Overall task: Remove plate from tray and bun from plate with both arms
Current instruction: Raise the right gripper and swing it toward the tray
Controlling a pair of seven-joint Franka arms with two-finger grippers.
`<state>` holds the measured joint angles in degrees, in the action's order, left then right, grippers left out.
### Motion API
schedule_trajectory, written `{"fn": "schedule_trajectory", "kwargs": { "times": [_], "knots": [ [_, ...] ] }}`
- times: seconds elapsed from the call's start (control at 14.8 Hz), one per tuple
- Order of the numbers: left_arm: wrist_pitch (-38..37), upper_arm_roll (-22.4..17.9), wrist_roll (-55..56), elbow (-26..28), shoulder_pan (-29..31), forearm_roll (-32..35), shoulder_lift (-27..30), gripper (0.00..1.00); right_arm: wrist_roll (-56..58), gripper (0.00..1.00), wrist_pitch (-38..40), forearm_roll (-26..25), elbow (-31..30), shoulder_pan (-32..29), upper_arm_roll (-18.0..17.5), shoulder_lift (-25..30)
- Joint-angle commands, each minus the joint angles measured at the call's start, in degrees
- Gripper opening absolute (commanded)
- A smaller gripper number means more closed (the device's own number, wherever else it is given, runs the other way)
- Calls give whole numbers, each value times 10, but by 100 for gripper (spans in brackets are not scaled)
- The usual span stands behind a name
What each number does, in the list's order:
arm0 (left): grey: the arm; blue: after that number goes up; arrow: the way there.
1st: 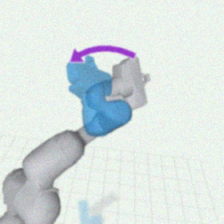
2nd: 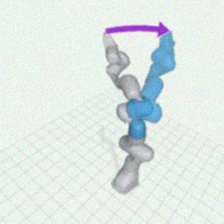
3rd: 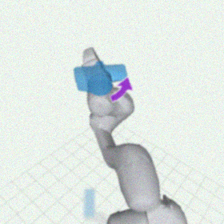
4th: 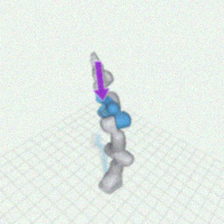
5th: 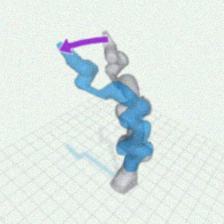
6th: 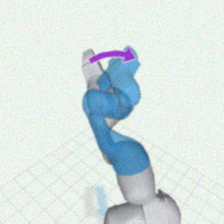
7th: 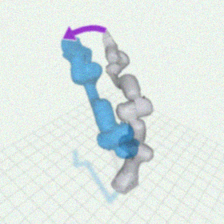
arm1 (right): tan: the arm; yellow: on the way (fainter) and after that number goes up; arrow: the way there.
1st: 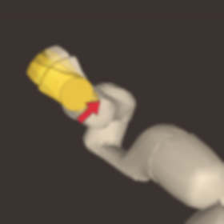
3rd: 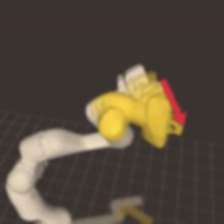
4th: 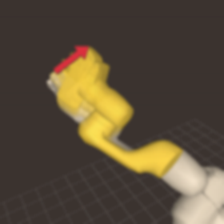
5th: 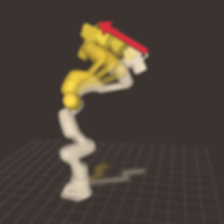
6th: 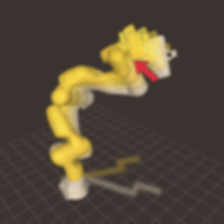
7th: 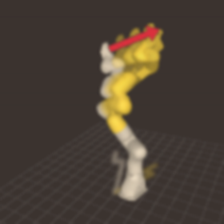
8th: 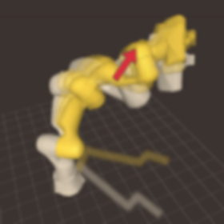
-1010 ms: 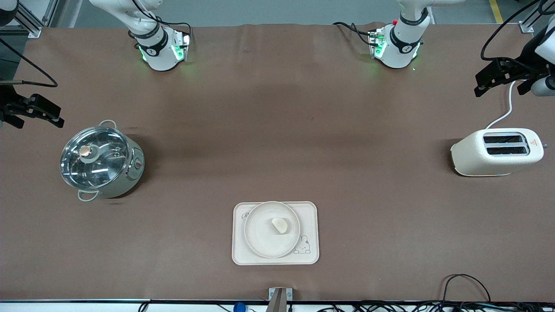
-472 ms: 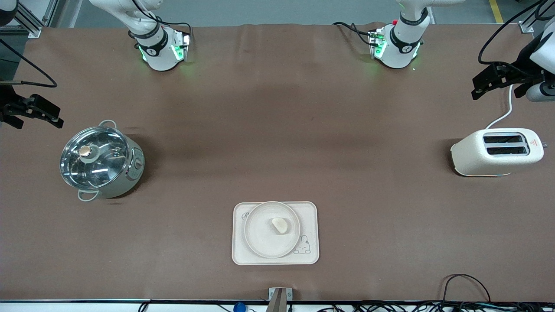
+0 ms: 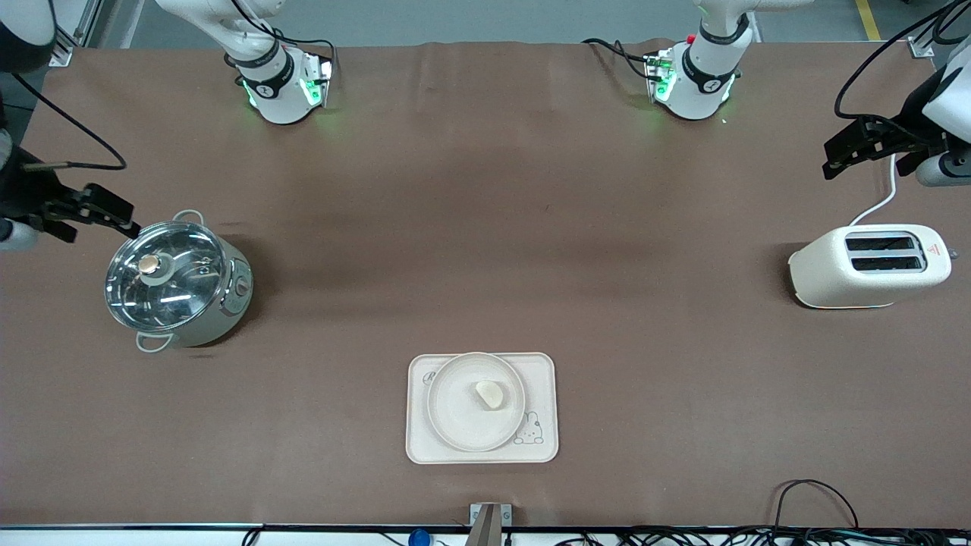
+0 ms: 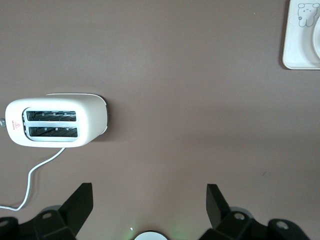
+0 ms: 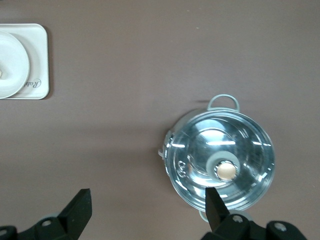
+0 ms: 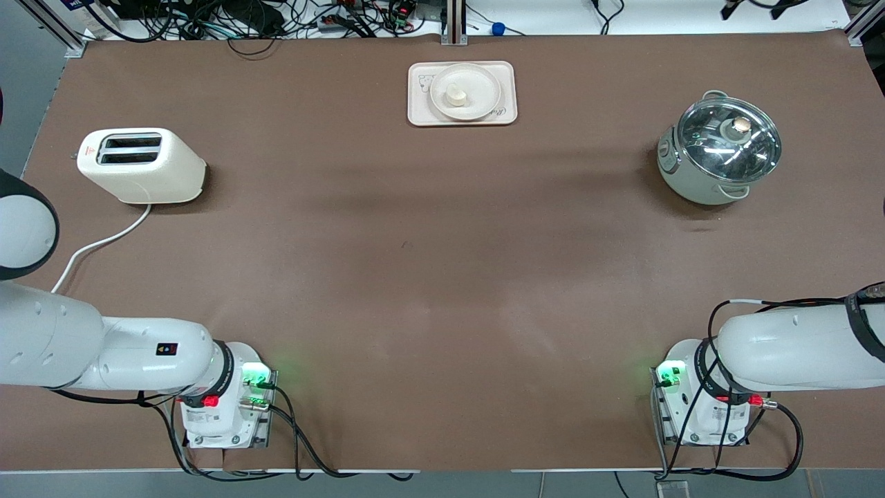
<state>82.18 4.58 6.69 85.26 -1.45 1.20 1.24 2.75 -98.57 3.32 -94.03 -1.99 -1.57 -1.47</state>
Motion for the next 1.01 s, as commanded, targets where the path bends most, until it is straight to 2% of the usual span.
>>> {"fn": "schedule_trajectory", "kwargs": {
  "times": [0.0, 0.13, 0.34, 0.4, 0.61, 0.94],
  "knots": [
    [-7, -1, -13, -8, 2, -1, -1, 100, -12, 100, -27, 24, -12, 23, 2, -19],
    [-7, -1, -13, -8, 2, 0, -1, 100, -63, 100, -69, 48, -11, 56, 2, -55],
    [-7, -1, -13, -8, 3, 0, 0, 100, -143, 100, -167, 51, -6, 120, 1, -122],
    [-7, -1, -13, -8, 3, 0, 0, 100, -159, 100, -194, 73, -1, 135, 2, -146],
    [-7, -3, -13, -8, 3, -1, 0, 100, -163, 100, -252, 182, 17, 153, 2, -216],
    [-7, -4, -13, -8, 3, 0, 1, 100, -206, 100, -328, 190, 58, 191, 2, -320]
  ]
}}
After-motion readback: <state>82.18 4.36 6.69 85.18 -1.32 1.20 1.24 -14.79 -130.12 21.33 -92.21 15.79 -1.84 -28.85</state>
